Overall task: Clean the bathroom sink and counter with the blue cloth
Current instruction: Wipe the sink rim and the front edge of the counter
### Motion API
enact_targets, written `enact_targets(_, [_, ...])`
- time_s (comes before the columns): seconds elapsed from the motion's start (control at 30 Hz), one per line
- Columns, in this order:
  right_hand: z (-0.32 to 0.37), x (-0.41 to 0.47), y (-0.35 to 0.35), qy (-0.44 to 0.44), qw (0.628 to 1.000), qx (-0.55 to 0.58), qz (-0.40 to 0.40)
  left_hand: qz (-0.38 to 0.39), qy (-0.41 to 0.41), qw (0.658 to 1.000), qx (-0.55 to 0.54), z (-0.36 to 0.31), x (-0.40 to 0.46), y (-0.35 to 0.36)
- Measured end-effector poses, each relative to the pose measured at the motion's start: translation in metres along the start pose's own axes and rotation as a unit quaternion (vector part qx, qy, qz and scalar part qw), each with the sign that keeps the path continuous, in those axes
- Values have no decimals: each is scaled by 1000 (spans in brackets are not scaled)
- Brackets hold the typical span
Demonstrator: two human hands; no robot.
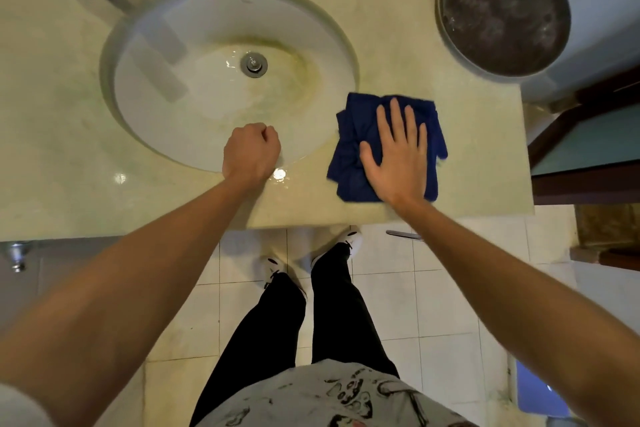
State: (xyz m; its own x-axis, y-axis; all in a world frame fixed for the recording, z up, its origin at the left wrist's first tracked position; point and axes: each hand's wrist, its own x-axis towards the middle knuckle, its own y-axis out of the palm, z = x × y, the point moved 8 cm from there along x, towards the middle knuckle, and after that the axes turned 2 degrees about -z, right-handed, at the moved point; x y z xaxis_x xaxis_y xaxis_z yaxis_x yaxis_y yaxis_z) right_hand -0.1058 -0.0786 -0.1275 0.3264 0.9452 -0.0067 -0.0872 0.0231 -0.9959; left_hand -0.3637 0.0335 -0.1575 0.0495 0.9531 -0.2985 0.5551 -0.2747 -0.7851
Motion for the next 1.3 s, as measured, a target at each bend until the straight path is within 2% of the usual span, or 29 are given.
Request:
enact_targets(0.07, [11, -25, 3, 8, 1000, -6, 6, 20, -19, 992, -120, 7, 3, -2])
enact_targets(0.13, [28, -40, 5, 27, 999, -5, 16, 13, -14, 985, -171, 13, 6, -16])
enact_targets(0.3, [126, -70, 12, 9, 999, 16, 28, -71, 14, 994, -88, 48, 25, -69])
enact_targets(0.43, [236, -74, 20, -39, 997, 65, 33, -55, 75, 995, 30, 68, 37, -84])
enact_targets(0.5, [283, -74, 25, -57, 994, 80, 49, -77, 101, 990, 57, 73, 44, -98])
enact_targets(0.6, [313, -71, 32, -73, 992, 83, 62, -135, 108, 981, 86, 88, 56, -124])
enact_targets(0.77, [281, -73, 31, -142, 984, 80, 72, -155, 94, 983, 3, 111, 55, -129])
enact_targets(0.87, [217, -72, 23, -137, 986, 77, 50, -144, 69, 987, 31, 108, 54, -127])
enact_targets(1.0, [111, -66, 11, -90, 994, 57, 37, -122, 32, 990, 70, 104, 55, -127])
enact_targets(1.1, [46, -62, 5, -18, 999, 26, 26, -125, 13, 990, 66, 102, 55, -128])
enact_targets(1.3, [29, -49, 3, 42, 999, 1, 20, -134, 5, 988, 76, 101, 56, -127])
